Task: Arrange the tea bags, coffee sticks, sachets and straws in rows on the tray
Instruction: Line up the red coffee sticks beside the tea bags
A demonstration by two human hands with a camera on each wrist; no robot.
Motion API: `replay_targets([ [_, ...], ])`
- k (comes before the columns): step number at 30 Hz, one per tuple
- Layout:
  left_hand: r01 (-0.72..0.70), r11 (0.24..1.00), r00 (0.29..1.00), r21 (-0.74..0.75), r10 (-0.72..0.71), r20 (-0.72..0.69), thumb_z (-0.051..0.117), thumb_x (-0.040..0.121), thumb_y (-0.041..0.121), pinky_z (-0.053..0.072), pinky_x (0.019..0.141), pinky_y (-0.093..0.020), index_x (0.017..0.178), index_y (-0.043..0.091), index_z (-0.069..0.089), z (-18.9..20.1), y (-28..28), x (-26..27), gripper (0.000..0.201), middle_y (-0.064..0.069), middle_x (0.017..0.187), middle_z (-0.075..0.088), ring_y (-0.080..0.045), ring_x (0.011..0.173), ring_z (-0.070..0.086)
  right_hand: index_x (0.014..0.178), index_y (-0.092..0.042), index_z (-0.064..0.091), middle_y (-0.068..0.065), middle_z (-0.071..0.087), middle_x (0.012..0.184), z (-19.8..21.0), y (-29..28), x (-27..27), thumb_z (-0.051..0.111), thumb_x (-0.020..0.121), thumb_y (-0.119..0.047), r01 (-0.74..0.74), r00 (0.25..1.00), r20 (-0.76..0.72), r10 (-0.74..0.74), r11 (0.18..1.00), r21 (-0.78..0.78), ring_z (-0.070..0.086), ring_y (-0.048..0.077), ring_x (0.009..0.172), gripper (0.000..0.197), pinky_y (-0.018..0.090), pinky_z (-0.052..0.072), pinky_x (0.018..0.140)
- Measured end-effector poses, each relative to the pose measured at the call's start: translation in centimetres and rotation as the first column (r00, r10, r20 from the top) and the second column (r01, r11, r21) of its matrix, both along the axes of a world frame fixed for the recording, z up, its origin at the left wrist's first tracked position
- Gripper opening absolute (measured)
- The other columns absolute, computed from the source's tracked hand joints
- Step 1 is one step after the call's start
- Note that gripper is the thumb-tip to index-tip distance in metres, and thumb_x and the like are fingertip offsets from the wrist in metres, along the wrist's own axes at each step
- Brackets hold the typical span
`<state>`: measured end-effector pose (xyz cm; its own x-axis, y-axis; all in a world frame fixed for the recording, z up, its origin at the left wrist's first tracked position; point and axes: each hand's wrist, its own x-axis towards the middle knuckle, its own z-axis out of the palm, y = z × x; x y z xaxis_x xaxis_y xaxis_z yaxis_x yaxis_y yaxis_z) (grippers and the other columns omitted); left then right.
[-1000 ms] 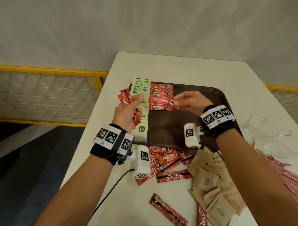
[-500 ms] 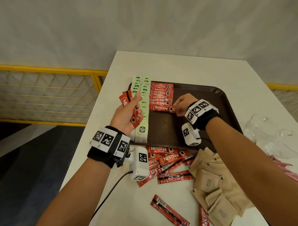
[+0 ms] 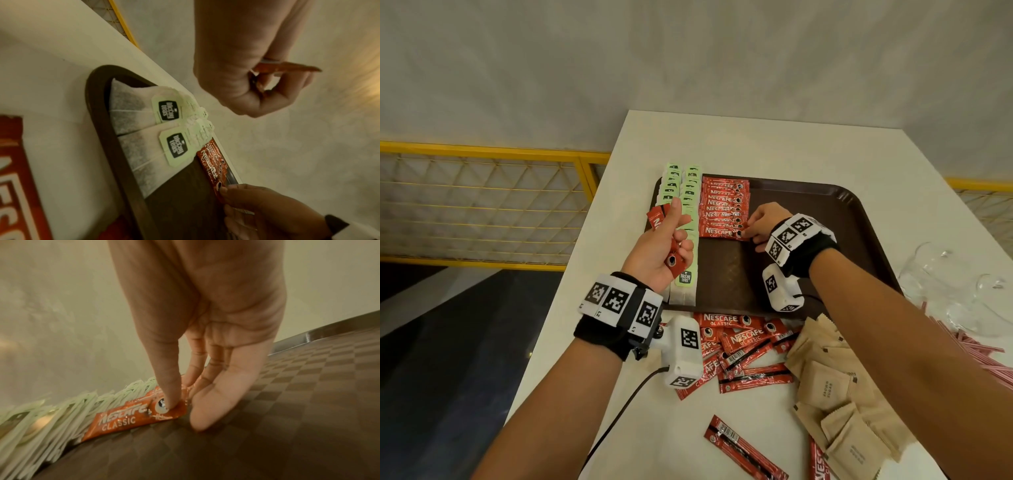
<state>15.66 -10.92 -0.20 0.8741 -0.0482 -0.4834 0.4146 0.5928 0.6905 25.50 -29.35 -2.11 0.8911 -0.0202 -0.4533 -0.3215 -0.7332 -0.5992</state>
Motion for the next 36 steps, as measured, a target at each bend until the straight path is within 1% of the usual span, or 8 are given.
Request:
replay_targets([
  [5,0.070,0.997,0.998,-0.043,-0.070,0.001,0.044,0.083,0.064,0.032,0.035,-0.013,0.088,0.017,0.048,0.4,-0.1,0.0,0.048,0.006,0.047,0.041,-0.004,0.035,0.037,0.081,-0.016,0.051,0.005,0.061,0.087,0.2,-0.2,-0.1,0.075,0.077,-0.015,-0.033,0.999,0.010,0.032,0.999,0.005,0.063,0.028,0.103,0.025,0.045,0.052,0.091],
  [9,0.125,0.981,0.991,-0.148,-0.118,0.057,0.031,0.082,0.075,0.033,0.042,-0.016,0.083,0.018,0.051,0.6,0.0,-0.4,0.060,0.001,0.052,0.045,-0.008,0.039,0.041,0.097,-0.012,0.052,0.009,0.060,0.112,1.0,-0.4,-0.5,0.071,0.082,-0.022,-0.047,0.992,0.112,0.055,0.996,-0.072,0.059,0.023,0.104,0.026,0.041,0.051,0.092],
  [13,0.188,0.960,0.981,-0.206,-0.173,0.086,0.020,0.083,0.077,0.035,0.047,-0.020,0.117,0.021,0.053,0.2,0.0,-0.4,0.073,-0.002,0.062,0.045,-0.011,0.045,0.042,0.096,-0.018,0.054,0.001,0.060,0.107,4.1,1.4,-2.7,0.062,0.084,-0.046,-0.199,0.951,0.257,0.170,0.976,0.090,0.060,0.014,0.090,0.031,0.028,0.055,0.070],
  [18,0.143,0.978,0.987,-0.151,-0.130,0.096,0.027,0.097,0.039,0.034,0.061,-0.028,0.101,0.017,0.056,1.4,-1.0,-0.7,0.037,-0.006,0.082,0.059,-0.017,0.065,0.049,0.083,-0.015,0.055,0.002,0.062,0.076,6.3,4.6,-6.6,0.075,0.077,-0.030,-0.473,0.879,0.209,0.428,0.833,0.288,0.061,0.011,0.065,0.025,0.025,0.055,0.057],
  [24,0.058,0.986,0.995,-0.158,-0.045,0.085,0.035,0.094,0.012,0.049,0.071,-0.031,0.128,0.008,0.047,0.9,-0.8,-1.0,0.037,-0.012,0.107,0.060,-0.020,0.086,0.061,0.085,-0.014,0.057,0.002,0.059,0.077,5.7,4.4,-7.4,0.070,0.081,-0.007,-0.427,0.903,0.212,0.373,0.821,0.379,0.061,0.015,0.066,0.016,0.030,0.056,0.062],
  [29,0.039,0.996,0.994,0.081,-0.047,0.095,0.051,0.090,0.047,0.027,0.049,-0.018,0.089,0.021,0.057,0.9,-0.8,-0.8,0.027,0.006,0.058,0.044,-0.005,0.049,0.035,0.089,-0.015,0.057,-0.003,0.057,0.067,5.2,4.4,-8.2,0.066,0.081,-0.009,-0.380,0.851,0.448,0.275,0.910,0.162,0.054,0.007,0.055,0.013,0.017,0.047,0.056],
  [33,0.058,0.991,0.990,0.123,-0.073,0.122,0.063,0.086,0.033,0.032,0.040,-0.013,0.102,0.017,0.058,0.5,-0.6,-0.5,0.024,0.002,0.067,0.044,-0.005,0.052,0.038,0.093,-0.010,0.063,0.008,0.061,0.082,5.5,4.5,-8.8,0.066,0.080,-0.015,-0.501,0.646,0.592,0.481,0.853,-0.146,0.055,0.020,0.074,0.014,0.035,0.046,0.071],
  [36,0.009,0.996,0.994,0.087,-0.018,0.107,0.060,0.090,0.022,0.034,0.040,-0.012,0.101,0.013,0.058,0.5,-0.5,-0.4,0.015,0.000,0.070,0.051,-0.004,0.053,0.043,0.095,-0.014,0.065,0.011,0.063,0.098,5.6,3.9,-8.3,0.067,0.083,-0.022,-0.508,0.739,0.529,0.417,0.861,0.030,0.058,0.021,0.089,0.014,0.032,0.048,0.080],
])
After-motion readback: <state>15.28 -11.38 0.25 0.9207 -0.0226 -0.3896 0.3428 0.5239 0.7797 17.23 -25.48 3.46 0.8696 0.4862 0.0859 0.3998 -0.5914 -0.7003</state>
